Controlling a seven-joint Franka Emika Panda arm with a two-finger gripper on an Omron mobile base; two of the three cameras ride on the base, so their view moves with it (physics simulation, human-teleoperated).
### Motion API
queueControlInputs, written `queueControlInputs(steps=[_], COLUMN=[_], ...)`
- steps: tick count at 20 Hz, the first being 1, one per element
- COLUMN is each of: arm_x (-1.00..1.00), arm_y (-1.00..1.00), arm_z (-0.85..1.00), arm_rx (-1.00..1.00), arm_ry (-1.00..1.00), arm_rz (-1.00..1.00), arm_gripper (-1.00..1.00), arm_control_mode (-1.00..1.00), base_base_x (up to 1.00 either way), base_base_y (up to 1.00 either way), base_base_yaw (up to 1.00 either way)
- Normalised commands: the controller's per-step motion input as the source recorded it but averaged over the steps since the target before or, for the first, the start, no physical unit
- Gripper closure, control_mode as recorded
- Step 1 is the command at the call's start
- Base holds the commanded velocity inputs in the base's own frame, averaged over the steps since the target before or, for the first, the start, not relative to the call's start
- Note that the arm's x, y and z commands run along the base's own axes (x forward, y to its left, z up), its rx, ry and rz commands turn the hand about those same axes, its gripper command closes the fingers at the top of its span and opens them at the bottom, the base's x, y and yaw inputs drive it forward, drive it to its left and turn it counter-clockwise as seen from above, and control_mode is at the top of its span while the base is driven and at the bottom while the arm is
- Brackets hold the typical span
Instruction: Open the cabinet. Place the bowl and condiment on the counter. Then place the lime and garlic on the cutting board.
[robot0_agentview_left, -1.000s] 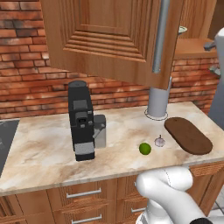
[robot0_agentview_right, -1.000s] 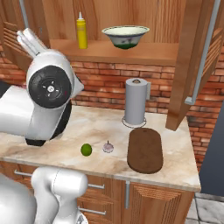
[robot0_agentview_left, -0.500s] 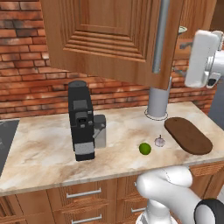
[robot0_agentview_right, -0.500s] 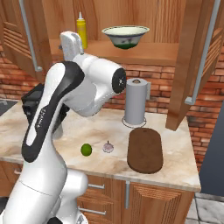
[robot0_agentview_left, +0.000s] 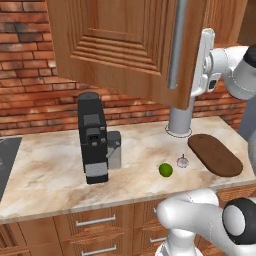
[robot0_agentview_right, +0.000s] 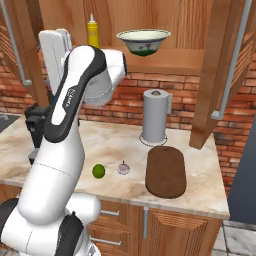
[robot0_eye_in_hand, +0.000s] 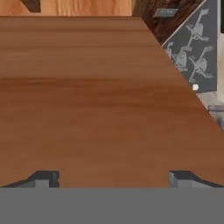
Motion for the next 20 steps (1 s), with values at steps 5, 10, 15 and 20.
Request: queueControlInputs(steps=[5, 10, 15, 20], arm_x=[-0.99, -0.57, -0.24, -0.02], arm_y=[1.0, 1.0, 0.51, -0.1], arm_z=[0.14, -0.07, -0.14, -0.09], arm_rx=[-0.22, -0.18, -0.06, 0.01], arm_ry=[-0.11, -0.1, -0.02, 0.01], arm_rz=[0.36, 0.2, 0.01, 0.0], arm_gripper=[-1.0, -1.0, -1.0, -1.0], arm_control_mode=[-1.0, -1.0, -1.0, -1.0], base_base_x=[0.0, 0.0, 0.0, 0.0], base_base_y=[0.0, 0.0, 0.0, 0.0], base_base_yaw=[0.0, 0.0, 0.0, 0.0])
